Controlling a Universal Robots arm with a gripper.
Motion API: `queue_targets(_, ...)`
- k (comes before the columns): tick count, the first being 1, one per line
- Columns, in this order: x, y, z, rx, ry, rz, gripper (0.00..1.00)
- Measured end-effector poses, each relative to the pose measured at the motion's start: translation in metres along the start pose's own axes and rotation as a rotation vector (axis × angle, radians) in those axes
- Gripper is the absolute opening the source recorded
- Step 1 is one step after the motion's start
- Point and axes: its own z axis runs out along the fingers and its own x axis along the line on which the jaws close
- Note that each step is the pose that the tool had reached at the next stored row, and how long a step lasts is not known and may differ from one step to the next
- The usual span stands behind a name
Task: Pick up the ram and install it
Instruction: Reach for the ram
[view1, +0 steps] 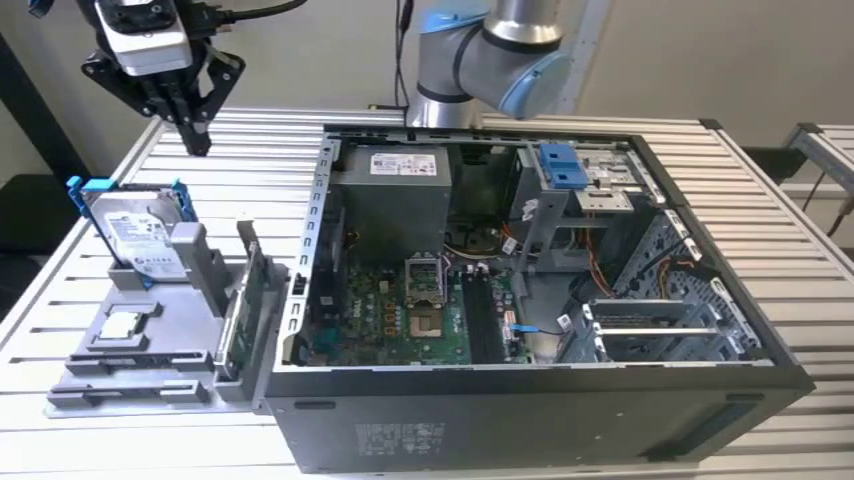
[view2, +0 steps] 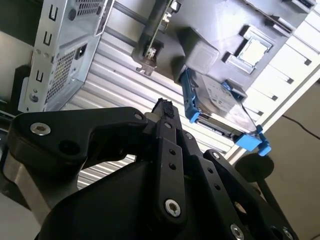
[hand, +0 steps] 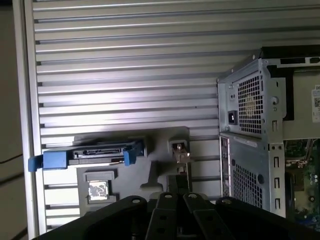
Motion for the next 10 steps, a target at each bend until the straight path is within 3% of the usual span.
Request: queue_targets(10, 0.0244, -0.0023, 0.0002, 0.0002, 0.0012, 0.0, 0.11)
